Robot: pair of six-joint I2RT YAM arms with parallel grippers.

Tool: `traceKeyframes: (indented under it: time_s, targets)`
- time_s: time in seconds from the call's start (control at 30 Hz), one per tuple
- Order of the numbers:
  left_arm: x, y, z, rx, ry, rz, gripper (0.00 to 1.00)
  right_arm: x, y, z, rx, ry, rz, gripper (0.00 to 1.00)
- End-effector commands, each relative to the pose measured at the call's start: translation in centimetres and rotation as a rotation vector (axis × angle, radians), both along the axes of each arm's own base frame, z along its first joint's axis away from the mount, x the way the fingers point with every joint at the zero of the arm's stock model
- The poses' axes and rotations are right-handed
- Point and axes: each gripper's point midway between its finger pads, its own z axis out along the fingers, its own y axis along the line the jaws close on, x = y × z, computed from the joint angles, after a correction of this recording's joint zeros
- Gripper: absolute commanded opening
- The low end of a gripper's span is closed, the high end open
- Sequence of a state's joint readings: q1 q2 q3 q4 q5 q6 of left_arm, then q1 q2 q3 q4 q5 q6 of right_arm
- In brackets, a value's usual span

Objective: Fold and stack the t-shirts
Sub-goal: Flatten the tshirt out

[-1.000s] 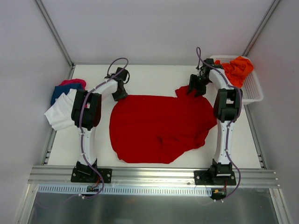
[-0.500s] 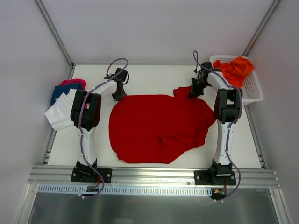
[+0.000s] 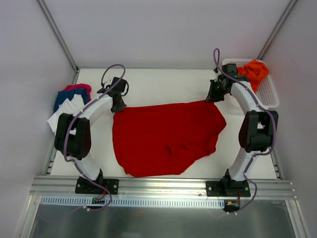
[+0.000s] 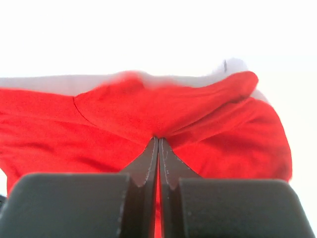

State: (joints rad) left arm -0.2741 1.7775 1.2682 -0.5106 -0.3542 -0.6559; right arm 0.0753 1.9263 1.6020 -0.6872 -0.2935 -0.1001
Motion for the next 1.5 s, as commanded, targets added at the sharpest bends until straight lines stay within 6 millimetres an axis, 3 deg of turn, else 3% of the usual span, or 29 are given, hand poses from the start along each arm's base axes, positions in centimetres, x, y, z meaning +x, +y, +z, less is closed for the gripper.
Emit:
traceKeyframes:
  time_s: [0.0, 0.03, 0.07, 0.13, 0.17, 0.2, 0.23, 0.27, 0.33, 0.4, 0.57, 0.6, 0.67, 0.7, 0.77, 0.8, 0.93, 0.97, 1.0, 1.17, 1.3, 1.47]
  targets:
    - [-1.2, 0.9, 5.3, -0.009, -0.136, 0.035, 0.0, -1.1, 0.2, 6.3, 0.012, -0.178, -0.007, 0.0]
    - [-1.8, 1.0, 5.4, -0.008, -0.139, 0.031, 0.0, -1.5, 0.3, 6.6, 0.01, -0.193, -0.008, 0.0]
    - [-2.2, 0.8, 6.8, -0.028, -0.176, 0.018, 0.0, -2.2, 0.2, 6.5, 0.007, -0.187, -0.013, 0.0]
    - [-3.2, 0.6, 7.3, -0.047, -0.186, 0.0, 0.0, -3.4, 0.2, 8.1, 0.015, -0.221, -0.014, 0.0]
    - [-3.6, 0.4, 7.7, -0.059, -0.198, -0.009, 0.0, -4.2, 0.1, 7.7, 0.014, -0.211, -0.018, 0.0]
    - [-4.3, -0.1, 9.1, -0.078, -0.238, -0.024, 0.0, -4.8, 0.2, 8.0, 0.015, -0.224, -0.017, 0.0]
    - [-5.1, -0.1, 8.8, -0.076, -0.236, -0.028, 0.0, -5.7, 0.4, 9.4, 0.019, -0.264, -0.012, 0.0]
    - [-5.9, -0.5, 10.1, -0.096, -0.279, -0.038, 0.0, -6.8, 0.4, 8.8, 0.016, -0.25, -0.015, 0.0]
    - [-7.6, -0.6, 11.1, -0.128, -0.316, -0.046, 0.0, -8.4, 0.4, 10.9, 0.023, -0.324, -0.025, 0.0]
    - [-8.8, -1.2, 11.6, -0.159, -0.332, -0.064, 0.0, -10.2, 0.3, 11.4, 0.031, -0.347, -0.03, 0.0]
    - [-11.0, -1.0, 17.4, -0.142, -0.468, -0.105, 0.0, -14.7, -0.1, 17.8, 0.045, -0.478, -0.023, 0.0]
    - [-11.2, -1.5, 19.8, -0.158, -0.514, -0.126, 0.0, -15.1, -0.2, 20.2, 0.051, -0.537, -0.025, 0.0]
    - [-12.0, -1.6, 21.9, -0.155, -0.539, -0.155, 0.0, -16.8, 0.0, 23.4, 0.085, -0.619, -0.013, 0.0]
    - [-12.2, -1.9, 24.2, -0.169, -0.585, -0.17, 0.0, -17.4, 0.0, 25.6, 0.1, -0.676, -0.013, 0.0]
    - [-12.8, -1.9, 26.2, -0.175, -0.625, -0.185, 0.0, -19.0, 0.2, 27.8, 0.125, -0.722, 0.0, 0.0]
    - [-13.3, -1.8, 28.0, -0.189, -0.659, -0.187, 0.0, -19.7, 0.1, 29.9, 0.133, -0.772, 0.0, 0.0]
    - [-14.9, -1.6, 33.1, -0.239, -0.763, -0.233, 0.0, -22.1, 0.3, 34.3, 0.169, -0.879, 0.027, 0.0]
    - [-15.6, -1.4, 35.3, -0.265, -0.81, -0.243, 0.0, -22.7, 0.5, 35.0, 0.184, -0.898, 0.04, 0.0]
    - [-16.2, -1.3, 36.4, -0.283, -0.832, -0.254, 0.0, -23.7, 0.5, 36.6, 0.197, -0.943, 0.048, 0.0]
    - [-20.2, -0.4, 42.2, -0.38, -0.982, -0.326, 0.0, -27.5, 0.5, 40.9, 0.237, -1.066, 0.073, 0.0]
    - [-23.5, 0.0, 44.9, -0.46, -1.055, -0.391, 0.0, -30.9, 0.3, 43.6, 0.255, -1.147, 0.089, 0.0]
    - [-26.2, -0.5, 46.5, -0.547, -1.081, -0.463, 0.0, -35.4, 0.7, 46.8, 0.34, -1.245, 0.123, 0.0]
